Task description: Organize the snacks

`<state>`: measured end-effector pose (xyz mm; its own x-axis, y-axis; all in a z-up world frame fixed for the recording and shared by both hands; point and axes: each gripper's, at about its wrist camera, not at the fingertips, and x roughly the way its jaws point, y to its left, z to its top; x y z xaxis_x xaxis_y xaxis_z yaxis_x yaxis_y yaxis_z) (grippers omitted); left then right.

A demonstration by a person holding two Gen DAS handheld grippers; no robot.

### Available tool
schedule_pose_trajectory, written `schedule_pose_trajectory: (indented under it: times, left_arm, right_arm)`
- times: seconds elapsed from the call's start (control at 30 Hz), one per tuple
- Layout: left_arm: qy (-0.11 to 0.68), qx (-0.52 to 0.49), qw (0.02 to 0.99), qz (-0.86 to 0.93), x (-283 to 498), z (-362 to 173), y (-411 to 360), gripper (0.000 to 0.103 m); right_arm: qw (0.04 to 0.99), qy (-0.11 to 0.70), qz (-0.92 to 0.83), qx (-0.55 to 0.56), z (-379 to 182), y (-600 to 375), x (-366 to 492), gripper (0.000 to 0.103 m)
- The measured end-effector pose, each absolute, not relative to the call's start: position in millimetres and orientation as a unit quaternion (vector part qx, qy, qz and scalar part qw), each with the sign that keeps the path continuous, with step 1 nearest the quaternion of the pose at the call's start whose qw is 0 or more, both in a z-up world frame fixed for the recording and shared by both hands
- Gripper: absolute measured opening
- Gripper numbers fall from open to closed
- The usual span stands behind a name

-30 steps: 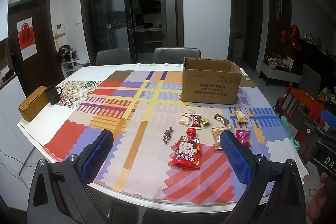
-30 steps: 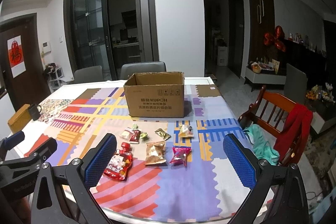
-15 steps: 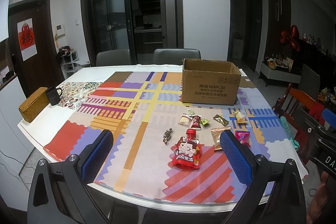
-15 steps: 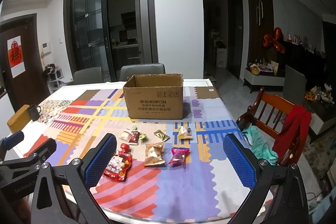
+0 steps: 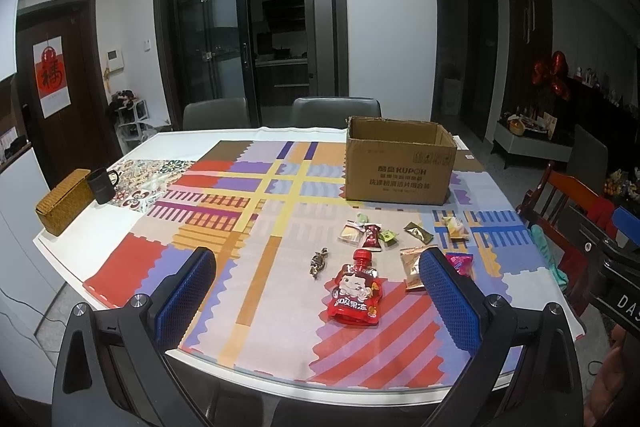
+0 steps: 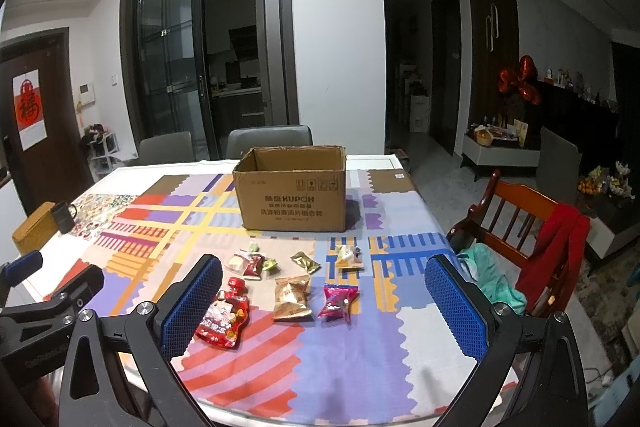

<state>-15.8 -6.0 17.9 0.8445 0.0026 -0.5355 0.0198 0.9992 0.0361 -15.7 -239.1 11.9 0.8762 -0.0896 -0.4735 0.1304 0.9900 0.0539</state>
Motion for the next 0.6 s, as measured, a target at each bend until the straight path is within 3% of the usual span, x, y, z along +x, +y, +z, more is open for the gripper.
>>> schedule_pose_trajectory:
  times: [0.6]
  left_arm:
    - [0.277, 0.022, 0.961, -0.004, -19.4, 20.9, -4.2, 0.103]
  right_arm:
    - [0.969, 0.237, -0.057, 0.041, 14.3, -237.4, -19.8, 0.103]
